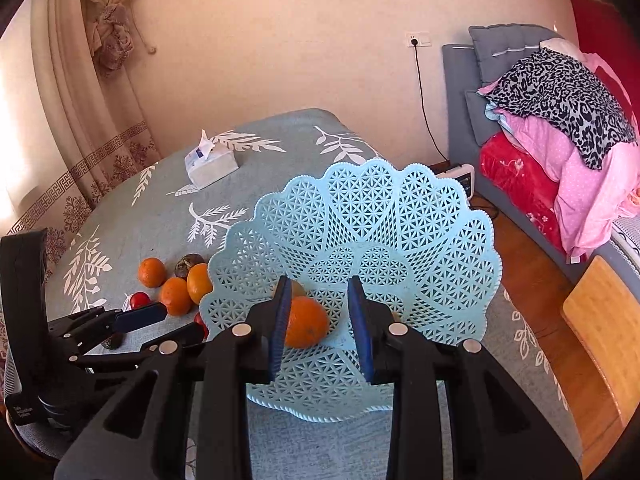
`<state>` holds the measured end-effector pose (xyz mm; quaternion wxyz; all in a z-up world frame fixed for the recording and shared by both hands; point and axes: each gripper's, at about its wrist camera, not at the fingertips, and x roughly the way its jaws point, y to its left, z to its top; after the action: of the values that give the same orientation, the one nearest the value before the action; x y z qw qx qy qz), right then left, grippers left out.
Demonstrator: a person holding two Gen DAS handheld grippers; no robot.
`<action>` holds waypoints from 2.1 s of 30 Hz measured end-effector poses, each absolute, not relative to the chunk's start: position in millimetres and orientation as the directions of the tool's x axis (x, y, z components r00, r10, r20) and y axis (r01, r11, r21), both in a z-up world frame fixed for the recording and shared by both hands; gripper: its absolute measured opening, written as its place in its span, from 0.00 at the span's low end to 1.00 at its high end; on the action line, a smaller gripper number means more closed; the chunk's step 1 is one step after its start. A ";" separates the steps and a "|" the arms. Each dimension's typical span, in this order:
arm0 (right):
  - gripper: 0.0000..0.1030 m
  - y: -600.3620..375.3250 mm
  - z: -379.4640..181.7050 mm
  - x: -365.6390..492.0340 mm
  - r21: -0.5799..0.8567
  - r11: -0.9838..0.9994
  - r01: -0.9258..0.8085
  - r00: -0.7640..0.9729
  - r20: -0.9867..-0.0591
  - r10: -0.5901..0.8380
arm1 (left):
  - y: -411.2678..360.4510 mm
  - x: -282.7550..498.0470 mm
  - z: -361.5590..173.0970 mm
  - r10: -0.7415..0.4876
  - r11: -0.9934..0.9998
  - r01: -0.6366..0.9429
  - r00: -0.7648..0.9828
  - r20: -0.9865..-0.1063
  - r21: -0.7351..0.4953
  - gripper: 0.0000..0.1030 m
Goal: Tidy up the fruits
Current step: 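Place the kiwi-like fruit in the basket with the right gripper while the left grasps a red tomato, then lower the red tomato into the blue basket and open the left gripper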
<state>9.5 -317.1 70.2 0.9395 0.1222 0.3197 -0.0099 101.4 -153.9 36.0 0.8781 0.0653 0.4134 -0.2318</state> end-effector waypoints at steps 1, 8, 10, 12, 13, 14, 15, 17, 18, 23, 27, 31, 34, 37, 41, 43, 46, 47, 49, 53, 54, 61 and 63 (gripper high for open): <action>0.29 -317.7 70.4 9.2 0.225 0.969 0.097 0.796 -0.602 0.060 | -155.2 101.5 34.8 -0.352 0.884 0.462 0.547 -0.760 -0.078 0.54; 0.29 -320.7 68.6 8.4 0.243 0.966 0.092 0.797 -0.600 0.075 | -159.8 106.3 26.1 -0.353 0.887 0.449 0.510 -0.785 -0.107 0.44; 0.29 -319.5 68.5 8.4 0.246 0.965 0.086 0.797 -0.599 0.082 | -161.1 108.8 22.3 -0.357 0.887 0.447 0.495 -0.792 -0.120 0.41; 0.29 -318.2 68.6 8.0 0.246 0.966 0.079 0.797 -0.598 0.087 | -161.9 112.8 17.1 -0.359 0.888 0.439 0.477 -0.802 -0.137 0.37; 0.29 -317.8 68.5 8.0 0.247 0.966 0.077 0.797 -0.597 0.089 | -162.2 115.0 14.7 -0.359 0.890 0.434 0.473 -0.805 -0.142 0.37; 0.29 -317.7 68.4 8.0 0.247 0.966 0.075 0.797 -0.597 0.091 | -162.5 115.9 14.5 -0.358 0.891 0.431 0.479 -0.801 -0.141 0.37; 0.29 -318.0 68.4 7.8 0.249 0.966 0.075 0.797 -0.597 0.092 | -163.3 116.3 15.1 -0.359 0.891 0.432 0.483 -0.799 -0.139 0.37; 0.29 -318.3 68.0 8.1 0.251 0.965 0.075 0.796 -0.598 0.093 | -164.6 117.7 15.3 -0.368 0.889 0.432 0.483 -0.795 -0.148 0.36; 0.29 -318.5 67.9 8.2 0.252 0.965 0.075 0.796 -0.598 0.094 | -165.6 118.3 15.1 -0.367 0.889 0.433 0.484 -0.794 -0.147 0.35; 0.29 -319.8 69.7 6.9 0.252 0.965 0.078 0.801 -0.592 0.090 | -162.9 117.3 15.7 -0.373 0.886 0.437 0.476 -0.797 -0.154 0.26; 0.29 -323.0 70.7 5.6 0.255 0.963 0.087 0.804 -0.588 0.083 | -159.7 113.8 20.6 -0.380 0.885 0.437 0.484 -0.788 -0.159 0.25; 0.29 -327.1 72.2 4.0 0.254 0.962 0.103 0.809 -0.583 0.068 | -155.6 108.5 34.4 -0.385 0.889 0.431 0.517 -0.765 -0.156 0.26; 0.29 -329.7 72.2 4.4 0.255 0.960 0.113 0.809 -0.584 0.060 | -152.8 106.5 46.1 -0.393 0.890 0.426 0.537 -0.747 -0.162 0.26; 0.29 -333.3 71.6 4.7 0.251 0.959 0.131 0.807 -0.589 0.044 | -156.1 105.5 57.2 -0.404 0.884 0.439 0.552 -0.729 -0.158 0.26; 0.29 -338.5 72.1 3.0 0.243 0.958 0.155 0.807 -0.590 0.019 | -169.5 102.0 66.1 -0.424 0.867 0.476 0.556 -0.715 -0.144 0.26; 0.29 -340.5 72.8 1.2 0.229 0.959 0.167 0.809 -0.587 -0.001 | -178.1 100.6 68.2 -0.433 0.857 0.496 0.553 -0.712 -0.136 0.26; 0.29 -343.3 74.0 -2.0 0.213 0.960 0.183 0.812 -0.583 -0.026 | -191.8 97.9 69.6 -0.448 0.841 0.525 0.545 -0.708 -0.129 0.26; 0.29 -344.2 74.3 -2.9 0.208 0.960 0.189 0.813 -0.581 -0.034 | -196.3 97.3 70.0 -0.453 0.836 0.534 0.542 -0.708 -0.126 0.26; 0.29 -346.7 74.9 -4.1 0.204 0.959 0.198 0.814 -0.580 -0.044 | -205.2 96.4 70.4 -0.462 0.826 0.550 0.534 -0.708 -0.124 0.26; 0.29 -351.0 76.6 -6.4 0.202 0.957 0.209 0.817 -0.573 -0.057 | -220.7 93.8 70.1 -0.482 0.804 0.581 0.518 -0.707 -0.122 0.26; 0.29 -352.0 77.1 -7.3 0.202 0.956 0.212 0.819 -0.571 -0.061 | -223.8 92.7 69.7 -0.486 0.799 0.588 0.514 -0.707 -0.122 0.26; 0.29 -358.7 80.8 -11.9 0.205 0.952 0.228 0.826 -0.559 -0.077 | -236.6 89.4 63.2 -0.512 0.776 0.614 0.475 -0.715 -0.148 0.28; 0.29 -359.4 81.0 -12.3 0.208 0.951 0.228 0.826 -0.558 -0.076 | -236.1 89.4 62.6 -0.507 0.783 0.605 0.482 -0.715 -0.147 0.38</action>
<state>-12.3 -359.4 81.0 0.9462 0.1341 0.2835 -0.0802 89.4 -236.1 62.6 0.8585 0.0624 0.3930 -0.3236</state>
